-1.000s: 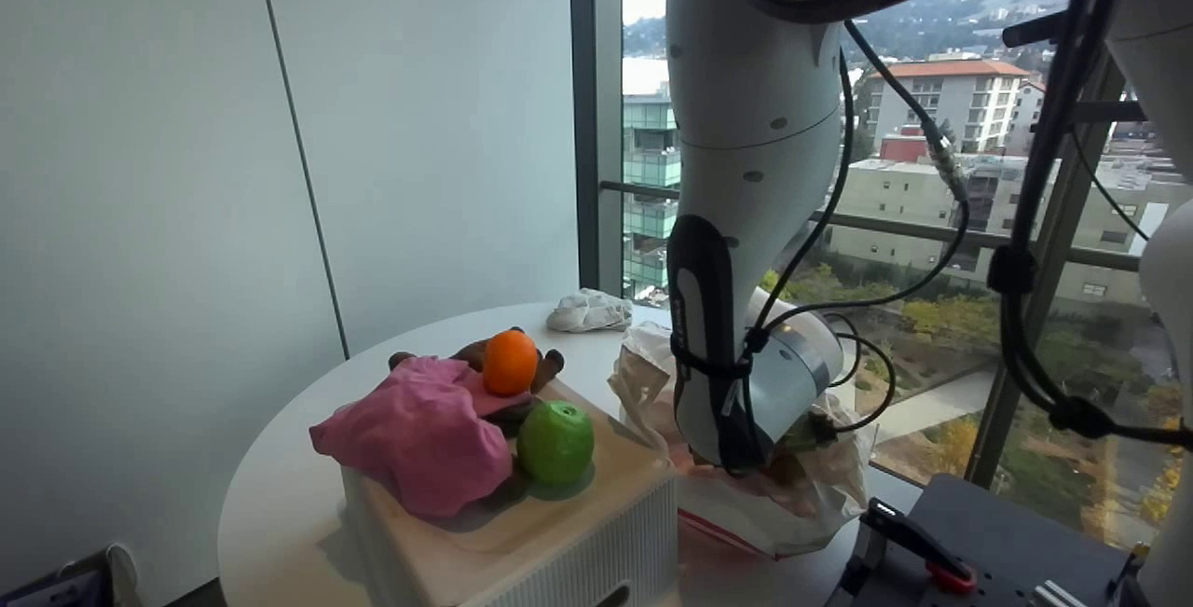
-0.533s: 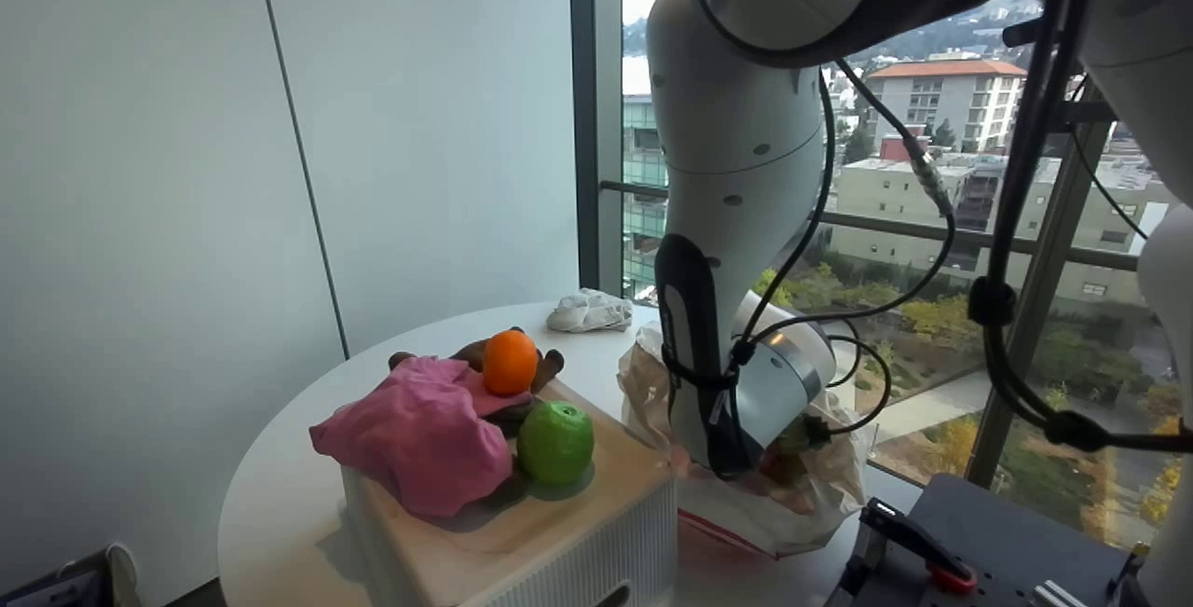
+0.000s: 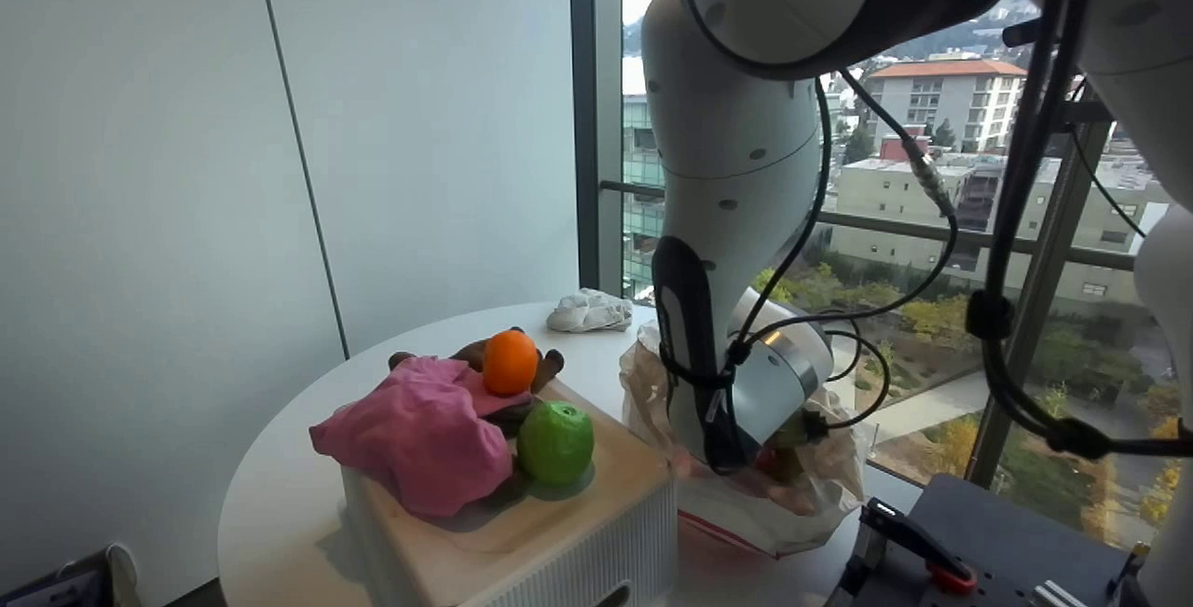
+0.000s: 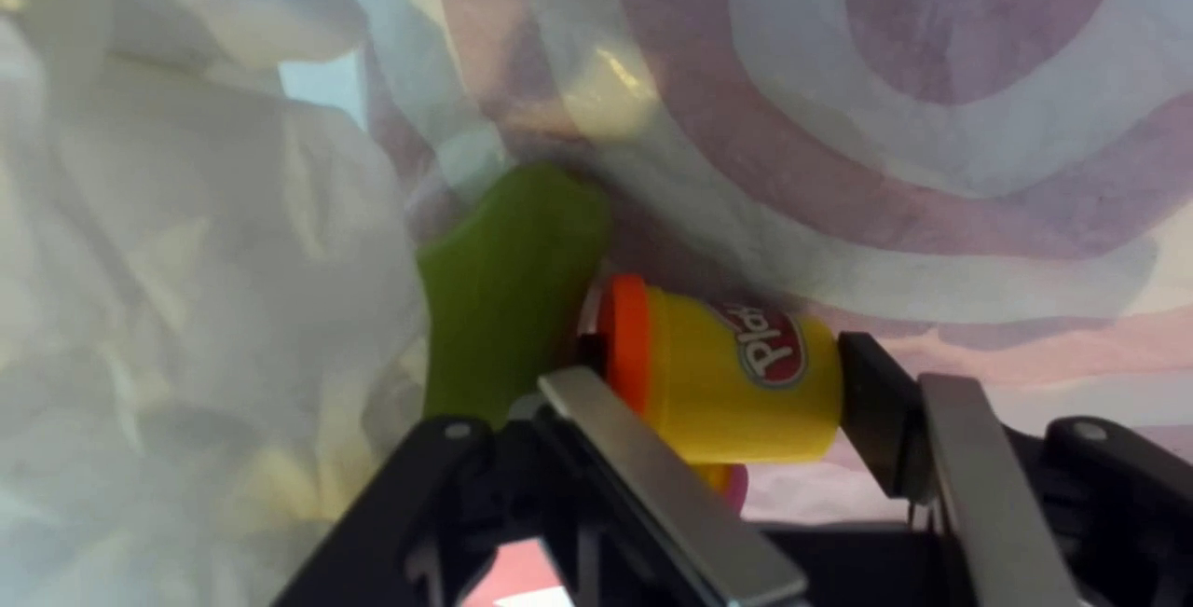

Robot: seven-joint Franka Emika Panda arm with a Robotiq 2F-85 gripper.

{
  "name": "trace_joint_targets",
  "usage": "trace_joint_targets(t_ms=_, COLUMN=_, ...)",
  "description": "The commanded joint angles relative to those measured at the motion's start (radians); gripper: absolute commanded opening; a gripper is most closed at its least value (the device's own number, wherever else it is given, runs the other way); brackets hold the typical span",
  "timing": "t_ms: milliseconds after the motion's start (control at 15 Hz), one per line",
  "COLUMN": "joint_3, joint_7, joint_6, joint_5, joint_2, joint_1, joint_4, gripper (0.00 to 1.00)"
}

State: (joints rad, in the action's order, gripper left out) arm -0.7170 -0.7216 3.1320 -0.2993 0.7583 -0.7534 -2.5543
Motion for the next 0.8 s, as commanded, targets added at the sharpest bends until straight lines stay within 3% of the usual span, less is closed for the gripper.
trace_joint_targets(t_ms=0, joint_3=-0.022, joint_7=0.039, joint_6=-0.037, joint_5=-0.010, joint_2=-0.090, joint_1=-0.013, joint_4=-0.030, gripper=0.37)
trace_joint_targets(t_ms=267, joint_3=-0.097, joint_7=0.080, joint_6=-0.113, joint_5=0.027, joint_2=-0.245, joint_1=-0.055, joint_4=-0.079, gripper=0.33)
trace_joint_targets(t_ms=400, joint_3=-0.190, joint_7=0.116, joint_6=-0.181, joint_5=0.078, joint_2=-0.356, joint_1=-0.111, joint_4=-0.110, gripper=0.33)
trace_joint_targets(t_ms=533, joint_3=-0.261, joint_7=0.234, joint_6=-0.272, joint_5=0.049, joint_2=-0.453, joint_1=-0.163, joint_4=-0.106, gripper=0.33)
trace_joint_targets(t_ms=733, joint_3=-0.448, joint_7=0.293, joint_6=-0.401, joint_5=0.148, joint_2=-0.611, joint_1=-0.289, joint_4=-0.104, gripper=0.33)
